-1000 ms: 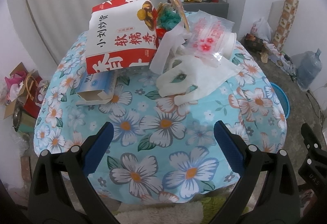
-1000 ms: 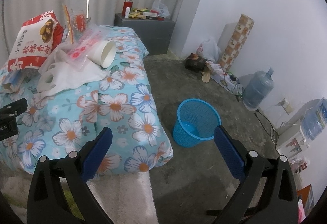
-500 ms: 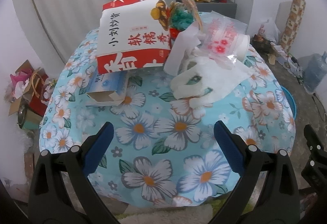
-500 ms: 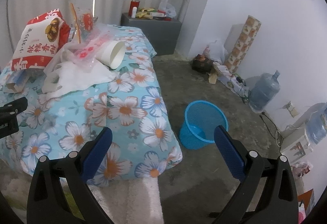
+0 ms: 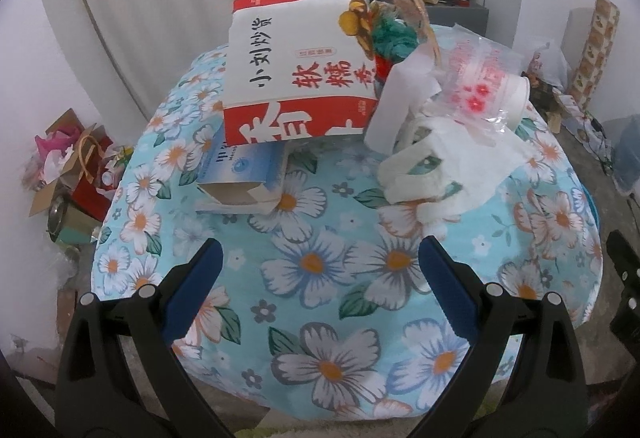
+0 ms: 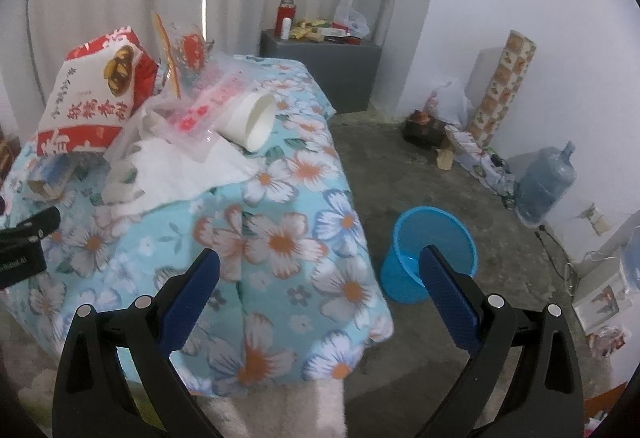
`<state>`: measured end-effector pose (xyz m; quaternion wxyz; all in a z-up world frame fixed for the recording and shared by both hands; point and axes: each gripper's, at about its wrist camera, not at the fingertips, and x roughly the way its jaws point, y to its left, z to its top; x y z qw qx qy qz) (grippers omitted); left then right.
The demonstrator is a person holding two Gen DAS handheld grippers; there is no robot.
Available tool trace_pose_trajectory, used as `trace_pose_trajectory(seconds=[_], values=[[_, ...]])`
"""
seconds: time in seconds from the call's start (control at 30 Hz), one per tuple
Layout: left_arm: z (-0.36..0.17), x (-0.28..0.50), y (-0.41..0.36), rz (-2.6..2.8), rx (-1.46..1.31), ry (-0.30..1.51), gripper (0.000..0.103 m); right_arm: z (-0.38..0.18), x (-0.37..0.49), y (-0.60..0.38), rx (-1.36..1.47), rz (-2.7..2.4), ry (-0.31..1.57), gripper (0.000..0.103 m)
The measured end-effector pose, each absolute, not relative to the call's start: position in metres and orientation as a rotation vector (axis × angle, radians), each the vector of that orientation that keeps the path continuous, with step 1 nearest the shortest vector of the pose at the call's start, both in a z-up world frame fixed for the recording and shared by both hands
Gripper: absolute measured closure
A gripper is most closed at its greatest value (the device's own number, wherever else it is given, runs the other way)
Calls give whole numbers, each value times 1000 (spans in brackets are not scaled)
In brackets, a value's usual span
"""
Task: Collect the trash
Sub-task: 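Move both tools toward the clear plastic bag and white paper cup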
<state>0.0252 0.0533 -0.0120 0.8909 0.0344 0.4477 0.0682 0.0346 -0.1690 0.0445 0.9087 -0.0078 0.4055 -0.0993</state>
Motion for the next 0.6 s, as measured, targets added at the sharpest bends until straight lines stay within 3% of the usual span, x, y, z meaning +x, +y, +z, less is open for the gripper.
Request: trace_pose_trajectory(seconds=[0.4, 0.6], values=[[-16, 37, 101, 16, -26, 875, 9, 30, 43, -175, 258, -63, 834, 6], [-7, 38, 115, -185, -173, 743, 9, 26, 61, -189, 384, 11, 828, 8]])
